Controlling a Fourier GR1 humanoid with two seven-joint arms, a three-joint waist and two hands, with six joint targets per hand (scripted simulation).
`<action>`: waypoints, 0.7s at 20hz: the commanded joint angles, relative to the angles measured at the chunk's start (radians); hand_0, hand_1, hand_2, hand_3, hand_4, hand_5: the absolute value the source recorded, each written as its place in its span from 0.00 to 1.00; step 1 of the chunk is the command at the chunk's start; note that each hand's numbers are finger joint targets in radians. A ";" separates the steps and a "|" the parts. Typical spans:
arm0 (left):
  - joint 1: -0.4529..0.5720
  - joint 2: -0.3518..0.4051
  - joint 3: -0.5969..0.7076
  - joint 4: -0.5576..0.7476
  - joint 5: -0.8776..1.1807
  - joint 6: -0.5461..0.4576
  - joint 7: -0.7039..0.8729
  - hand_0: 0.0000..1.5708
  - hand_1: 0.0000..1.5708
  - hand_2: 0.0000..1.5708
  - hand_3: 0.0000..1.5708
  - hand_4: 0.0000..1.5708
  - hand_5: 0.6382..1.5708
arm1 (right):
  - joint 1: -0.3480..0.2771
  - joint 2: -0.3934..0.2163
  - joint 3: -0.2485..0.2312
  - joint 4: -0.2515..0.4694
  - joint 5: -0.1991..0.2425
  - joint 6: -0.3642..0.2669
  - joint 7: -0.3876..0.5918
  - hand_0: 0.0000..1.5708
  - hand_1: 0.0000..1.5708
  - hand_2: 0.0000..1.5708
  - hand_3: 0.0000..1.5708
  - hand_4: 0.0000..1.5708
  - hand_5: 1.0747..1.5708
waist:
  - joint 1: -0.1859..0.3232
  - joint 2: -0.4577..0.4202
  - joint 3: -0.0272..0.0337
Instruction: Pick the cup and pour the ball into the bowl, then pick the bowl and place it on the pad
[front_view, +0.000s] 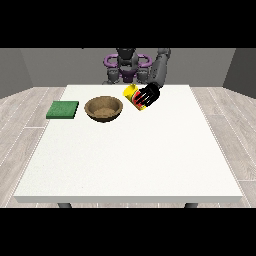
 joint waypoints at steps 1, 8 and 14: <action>-0.082 -0.011 -0.078 0.061 -0.146 0.156 0.160 0.90 0.90 1.00 1.00 0.62 0.99 | -0.028 0.004 0.028 0.008 -0.002 0.015 -0.002 0.00 0.00 0.00 0.00 0.18 0.98 | -0.034 0.007 -0.0003; -0.128 -0.030 -0.147 0.115 -0.275 0.186 0.310 0.89 0.89 1.00 1.00 0.59 0.99 | 0.005 -0.022 -0.045 0.086 -0.036 0.073 -0.059 0.00 0.00 0.00 0.00 0.21 0.98 | 0.005 -0.015 -0.0010; -0.262 0.023 -0.298 0.232 -0.538 0.285 0.518 0.87 0.87 1.00 1.00 0.53 0.98 | -0.005 0.033 0.027 0.134 0.038 0.040 -0.088 0.00 0.00 0.00 0.00 0.22 0.98 | -0.007 -0.031 0.0010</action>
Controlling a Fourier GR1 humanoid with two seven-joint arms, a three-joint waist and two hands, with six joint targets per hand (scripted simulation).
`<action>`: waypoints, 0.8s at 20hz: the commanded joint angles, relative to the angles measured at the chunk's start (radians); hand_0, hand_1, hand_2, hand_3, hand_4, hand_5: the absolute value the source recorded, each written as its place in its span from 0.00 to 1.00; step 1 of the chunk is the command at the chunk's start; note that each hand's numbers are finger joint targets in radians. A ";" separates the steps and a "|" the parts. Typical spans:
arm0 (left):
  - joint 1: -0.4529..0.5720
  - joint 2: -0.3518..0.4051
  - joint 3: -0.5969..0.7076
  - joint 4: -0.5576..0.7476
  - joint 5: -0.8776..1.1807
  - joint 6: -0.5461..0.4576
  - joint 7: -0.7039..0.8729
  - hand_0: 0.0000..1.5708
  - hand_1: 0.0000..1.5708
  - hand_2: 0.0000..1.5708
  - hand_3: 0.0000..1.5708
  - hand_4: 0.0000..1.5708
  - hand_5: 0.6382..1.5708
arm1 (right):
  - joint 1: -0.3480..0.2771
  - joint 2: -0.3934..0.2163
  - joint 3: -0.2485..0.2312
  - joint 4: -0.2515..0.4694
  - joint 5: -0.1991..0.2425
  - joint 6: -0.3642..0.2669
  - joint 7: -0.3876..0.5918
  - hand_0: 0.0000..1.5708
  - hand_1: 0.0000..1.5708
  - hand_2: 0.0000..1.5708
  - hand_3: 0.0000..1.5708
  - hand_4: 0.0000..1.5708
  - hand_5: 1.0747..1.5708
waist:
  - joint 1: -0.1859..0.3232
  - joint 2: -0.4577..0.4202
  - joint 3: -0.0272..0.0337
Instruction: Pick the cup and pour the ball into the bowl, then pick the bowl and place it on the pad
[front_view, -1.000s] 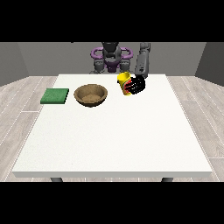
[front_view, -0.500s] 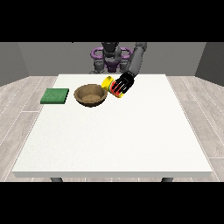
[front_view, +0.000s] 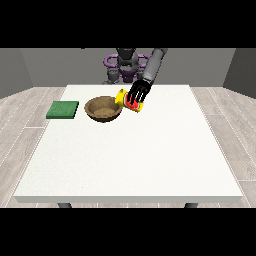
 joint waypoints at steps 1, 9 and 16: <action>-0.053 -0.036 -0.132 0.098 -0.202 0.075 0.168 0.86 0.86 1.00 1.00 0.54 0.98 | -0.025 0.012 0.026 0.037 0.010 -0.015 0.025 0.00 0.00 0.00 0.00 0.23 0.99 | -0.008 -0.043 0.0012; -0.073 -0.152 -0.369 0.224 -0.493 -0.040 0.375 0.92 0.92 0.97 0.98 0.59 0.91 | 0.030 0.040 0.020 0.129 0.047 -0.015 -0.033 0.00 0.00 0.00 0.00 0.24 0.99 | 0.047 -0.134 0.0004; -0.180 -0.222 -0.561 0.266 -0.716 -0.237 0.547 0.96 0.96 1.00 1.00 0.68 0.92 | 0.046 0.043 0.028 0.201 0.072 -0.008 -0.043 0.00 0.00 0.00 0.00 0.24 0.99 | 0.074 -0.197 -0.0005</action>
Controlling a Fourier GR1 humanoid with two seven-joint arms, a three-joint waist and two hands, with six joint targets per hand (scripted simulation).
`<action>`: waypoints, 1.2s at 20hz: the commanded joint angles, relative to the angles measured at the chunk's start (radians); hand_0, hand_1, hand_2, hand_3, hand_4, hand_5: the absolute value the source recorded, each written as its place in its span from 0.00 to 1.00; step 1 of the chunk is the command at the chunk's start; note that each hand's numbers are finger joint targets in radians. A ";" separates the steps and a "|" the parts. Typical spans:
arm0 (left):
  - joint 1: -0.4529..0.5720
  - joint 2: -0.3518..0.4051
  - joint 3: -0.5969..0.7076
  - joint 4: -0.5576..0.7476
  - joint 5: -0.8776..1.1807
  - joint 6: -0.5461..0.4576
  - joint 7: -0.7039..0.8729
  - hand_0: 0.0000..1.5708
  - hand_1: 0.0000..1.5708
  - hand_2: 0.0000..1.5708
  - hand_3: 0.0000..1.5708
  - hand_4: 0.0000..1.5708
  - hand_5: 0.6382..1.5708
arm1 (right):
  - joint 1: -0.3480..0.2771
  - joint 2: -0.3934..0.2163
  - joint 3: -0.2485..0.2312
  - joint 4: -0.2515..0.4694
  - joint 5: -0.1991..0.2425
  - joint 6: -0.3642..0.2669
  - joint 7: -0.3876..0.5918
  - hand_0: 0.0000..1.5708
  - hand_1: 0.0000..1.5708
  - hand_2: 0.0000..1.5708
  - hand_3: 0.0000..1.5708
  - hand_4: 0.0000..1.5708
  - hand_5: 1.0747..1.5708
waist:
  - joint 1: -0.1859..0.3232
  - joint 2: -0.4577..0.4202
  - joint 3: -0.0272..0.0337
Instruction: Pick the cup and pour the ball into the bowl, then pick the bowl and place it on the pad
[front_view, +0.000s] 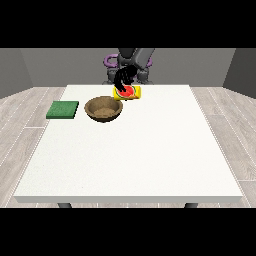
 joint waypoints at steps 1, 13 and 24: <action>0.005 -0.047 -0.101 -0.038 -0.103 -0.150 0.089 0.96 0.96 1.00 1.00 0.67 0.93 | 0.040 0.020 0.009 0.067 0.006 0.027 -0.046 0.00 0.00 0.00 0.00 0.24 0.99 | -0.002 -0.061 -0.0005; 0.118 0.058 0.211 -0.303 0.223 0.010 -0.086 0.45 0.45 0.87 0.81 0.70 0.89 | 0.044 -0.032 -0.085 0.073 -0.012 0.003 -0.041 0.00 0.00 0.00 0.00 0.23 0.99 | 0.131 -0.038 -0.0045; 0.452 0.118 0.523 -0.572 0.767 0.185 -0.621 0.99 0.99 1.00 1.00 0.83 0.98 | 0.043 -0.008 -0.082 -0.103 -0.006 -0.023 -0.098 0.00 0.00 0.00 0.00 0.25 0.99 | 0.148 0.167 -0.0102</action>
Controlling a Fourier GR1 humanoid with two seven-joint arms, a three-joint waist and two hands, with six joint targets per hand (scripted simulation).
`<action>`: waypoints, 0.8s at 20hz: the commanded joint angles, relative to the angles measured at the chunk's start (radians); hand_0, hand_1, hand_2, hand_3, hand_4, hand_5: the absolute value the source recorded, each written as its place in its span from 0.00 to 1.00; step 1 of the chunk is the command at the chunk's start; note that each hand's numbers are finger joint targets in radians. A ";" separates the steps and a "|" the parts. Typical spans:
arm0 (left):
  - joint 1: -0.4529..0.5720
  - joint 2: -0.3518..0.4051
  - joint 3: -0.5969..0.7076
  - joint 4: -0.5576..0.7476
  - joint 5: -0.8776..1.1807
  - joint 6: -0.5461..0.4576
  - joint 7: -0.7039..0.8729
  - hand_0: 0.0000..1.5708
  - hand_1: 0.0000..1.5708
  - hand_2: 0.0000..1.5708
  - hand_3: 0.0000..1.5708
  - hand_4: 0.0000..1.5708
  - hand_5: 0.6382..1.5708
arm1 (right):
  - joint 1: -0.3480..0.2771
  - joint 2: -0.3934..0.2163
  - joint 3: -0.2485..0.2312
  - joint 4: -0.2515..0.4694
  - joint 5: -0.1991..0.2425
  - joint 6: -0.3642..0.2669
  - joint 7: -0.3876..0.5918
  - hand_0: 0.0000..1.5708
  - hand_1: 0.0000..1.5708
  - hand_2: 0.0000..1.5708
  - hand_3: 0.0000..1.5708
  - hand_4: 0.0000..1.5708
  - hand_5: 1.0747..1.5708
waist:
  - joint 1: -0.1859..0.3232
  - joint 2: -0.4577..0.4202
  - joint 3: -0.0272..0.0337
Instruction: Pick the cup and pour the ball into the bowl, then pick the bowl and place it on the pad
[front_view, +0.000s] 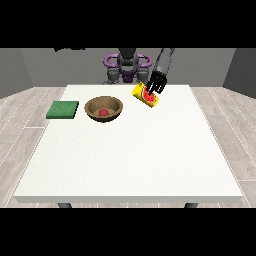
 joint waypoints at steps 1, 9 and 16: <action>0.122 0.034 0.121 -0.127 0.239 0.008 -0.251 0.99 0.99 1.00 1.00 0.87 0.96 | 0.022 0.012 0.006 -0.080 0.009 -0.016 -0.009 0.00 0.00 0.00 0.00 0.25 0.99 | 0.012 0.068 -0.0024; 0.096 -0.158 0.317 -0.346 0.766 -0.386 -0.393 0.78 0.78 0.88 0.68 0.45 0.99 | 0.011 0.041 0.011 -0.085 0.006 -0.056 0.016 0.00 0.00 0.00 0.04 0.30 0.99 | 0.101 0.109 -0.0153; 0.067 0.025 0.483 -0.328 1.035 -0.853 -0.541 0.00 0.00 0.00 0.00 0.00 0.99 | -0.050 0.066 0.037 -0.192 0.101 -0.175 0.026 0.00 0.00 0.00 0.00 0.32 0.99 | 0.184 0.266 0.0012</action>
